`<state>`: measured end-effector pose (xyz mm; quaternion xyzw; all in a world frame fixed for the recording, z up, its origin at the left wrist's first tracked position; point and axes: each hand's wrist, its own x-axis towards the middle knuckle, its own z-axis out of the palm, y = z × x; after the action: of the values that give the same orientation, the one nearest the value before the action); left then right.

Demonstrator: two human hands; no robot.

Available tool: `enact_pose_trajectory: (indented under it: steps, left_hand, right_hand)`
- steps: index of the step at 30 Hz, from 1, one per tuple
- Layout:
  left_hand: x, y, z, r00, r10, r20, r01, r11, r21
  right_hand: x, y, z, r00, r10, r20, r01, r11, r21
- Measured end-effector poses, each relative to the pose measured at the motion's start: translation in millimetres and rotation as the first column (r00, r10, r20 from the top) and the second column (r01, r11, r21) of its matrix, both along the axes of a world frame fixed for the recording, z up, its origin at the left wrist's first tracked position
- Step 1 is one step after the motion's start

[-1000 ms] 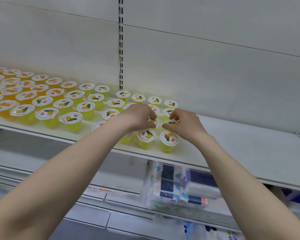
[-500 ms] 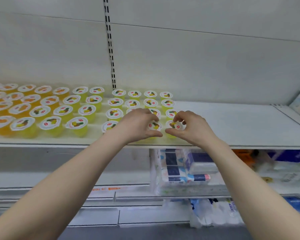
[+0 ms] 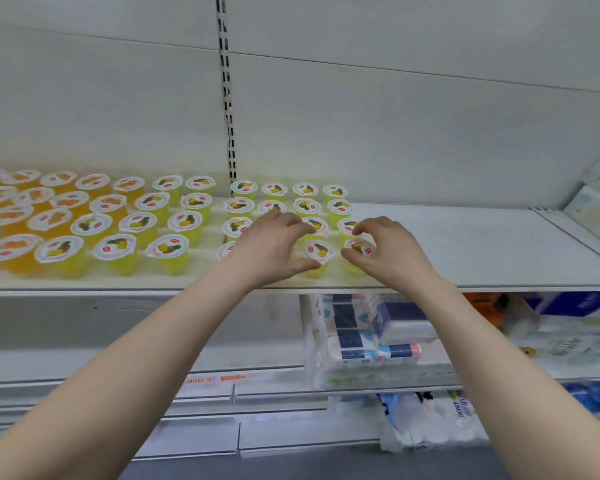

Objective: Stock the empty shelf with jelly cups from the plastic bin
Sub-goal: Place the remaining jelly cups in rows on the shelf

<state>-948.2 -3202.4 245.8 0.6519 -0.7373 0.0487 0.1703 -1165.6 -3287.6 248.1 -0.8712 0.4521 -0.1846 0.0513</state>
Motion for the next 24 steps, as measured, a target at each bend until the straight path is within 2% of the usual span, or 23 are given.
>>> enact_pose_trajectory:
  steps: [5, 11, 16, 24]
  left_hand:
    - [37.3, 25.1, 2.8, 0.992, 0.102, -0.074, -0.108, 0.991, -0.082]
    - [67.8, 54.1, -6.6, 0.988, 0.151, -0.035, -0.152, 0.988, -0.025]
    - [78.5, 59.8, -14.6, 0.985, 0.171, -0.007, -0.171, 0.985, 0.037]
    - [80.6, 62.0, -17.9, 0.983, 0.181, -0.023, -0.180, 0.983, 0.042]
  right_hand:
    - [32.7, 14.2, 5.6, 0.978, 0.163, 0.127, -0.150, 0.983, -0.109]
    - [75.1, 34.6, -3.5, 0.963, 0.265, 0.046, -0.258, 0.959, -0.117]
    - [99.4, 43.0, -10.0, 0.967, 0.236, -0.097, -0.245, 0.965, -0.096]
    - [105.9, 47.5, -10.9, 0.978, 0.177, -0.110, -0.187, 0.979, -0.085]
